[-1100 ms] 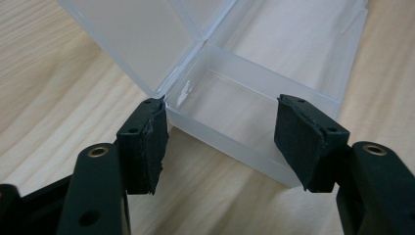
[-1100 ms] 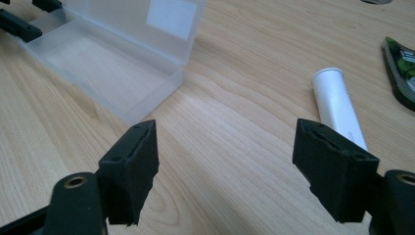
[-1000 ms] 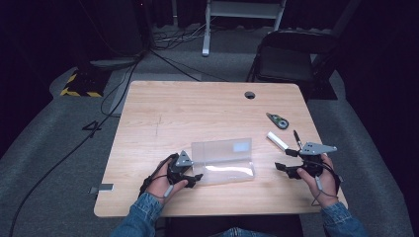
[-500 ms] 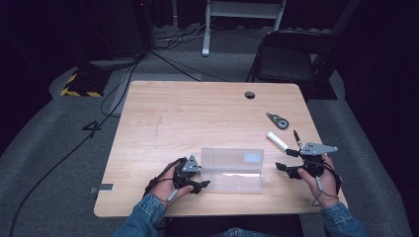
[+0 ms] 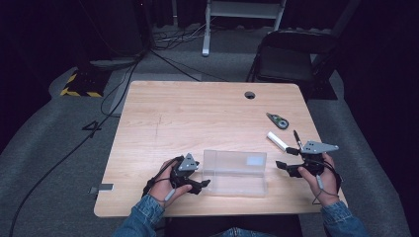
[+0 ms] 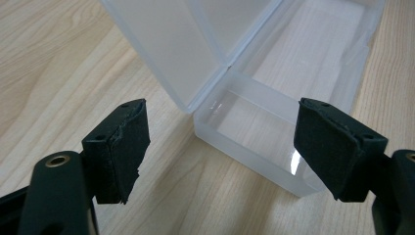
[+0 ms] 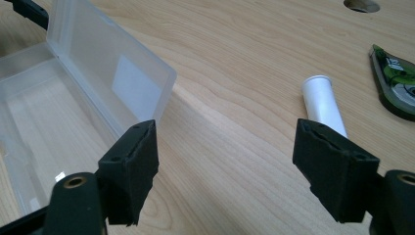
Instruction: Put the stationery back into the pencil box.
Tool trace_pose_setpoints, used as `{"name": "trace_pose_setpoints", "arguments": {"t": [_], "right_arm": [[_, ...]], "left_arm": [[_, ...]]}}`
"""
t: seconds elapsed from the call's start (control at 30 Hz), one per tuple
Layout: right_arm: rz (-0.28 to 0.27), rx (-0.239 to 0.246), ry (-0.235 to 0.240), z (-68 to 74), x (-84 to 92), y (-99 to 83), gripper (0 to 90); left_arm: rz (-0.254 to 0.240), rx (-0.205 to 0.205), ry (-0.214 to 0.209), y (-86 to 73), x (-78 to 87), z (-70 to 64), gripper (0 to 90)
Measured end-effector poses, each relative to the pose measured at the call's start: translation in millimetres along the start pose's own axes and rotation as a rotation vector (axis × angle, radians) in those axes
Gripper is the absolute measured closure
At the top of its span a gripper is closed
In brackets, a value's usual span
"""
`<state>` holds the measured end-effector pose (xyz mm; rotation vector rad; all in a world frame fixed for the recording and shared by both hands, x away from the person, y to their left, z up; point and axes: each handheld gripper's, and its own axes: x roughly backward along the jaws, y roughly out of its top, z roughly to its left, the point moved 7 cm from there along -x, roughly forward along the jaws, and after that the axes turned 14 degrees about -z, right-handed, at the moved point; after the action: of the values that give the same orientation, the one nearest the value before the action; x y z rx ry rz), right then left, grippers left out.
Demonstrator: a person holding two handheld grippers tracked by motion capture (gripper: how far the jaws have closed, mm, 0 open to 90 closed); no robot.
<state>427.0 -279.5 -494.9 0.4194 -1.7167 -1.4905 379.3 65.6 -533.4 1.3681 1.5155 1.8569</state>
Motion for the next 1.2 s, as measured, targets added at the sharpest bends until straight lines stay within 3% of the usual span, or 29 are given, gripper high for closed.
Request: {"name": "trace_pose_setpoints", "arguments": {"t": [0.23, 0.33, 0.6, 0.7, 0.77, 0.87, 0.93, 1.03, 1.2], "right_arm": [[-0.008, 0.0, -0.007, -5.1, -1.3, 9.0, 25.5], [-0.011, -0.016, -0.019, -9.3, -0.5, 13.8, 26.0], [-0.009, -0.046, -0.092, -29.5, 2.3, 21.1, 24.9], [0.0, -0.07, -0.129, -42.9, 2.2, 25.2, 22.6], [0.001, -0.074, -0.138, -45.1, 2.1, 26.0, 22.7], [0.012, -0.087, -0.174, -54.1, 0.2, 27.8, 26.0], [0.022, -0.078, -0.191, -59.3, -1.4, 28.3, 27.1], [0.027, -0.09, -0.202, -65.9, -3.9, 30.2, 31.3], [0.053, -0.089, -0.223, -76.5, -8.3, 28.3, 36.3]], "left_arm": [[0.001, 0.02, 0.052, -2.5, 16.3, 6.1, 21.6], [0.036, 0.029, 0.076, -8.6, 23.1, 11.0, 19.6], [0.047, 0.085, 0.182, -22.7, 42.0, 27.2, 18.1], [0.082, 0.104, 0.238, -33.7, 50.6, 35.4, 18.3], [0.094, 0.1, 0.251, -36.2, 53.0, 37.8, 18.3], [0.128, 0.108, 0.311, -47.4, 60.2, 46.6, 18.7], [0.111, 0.135, 0.315, -50.8, 64.9, 51.1, 17.6], [0.101, 0.132, 0.348, -54.4, 71.9, 57.9, 17.2], [0.091, 0.162, 0.368, -57.1, 76.3, 62.9, 16.0]]}}
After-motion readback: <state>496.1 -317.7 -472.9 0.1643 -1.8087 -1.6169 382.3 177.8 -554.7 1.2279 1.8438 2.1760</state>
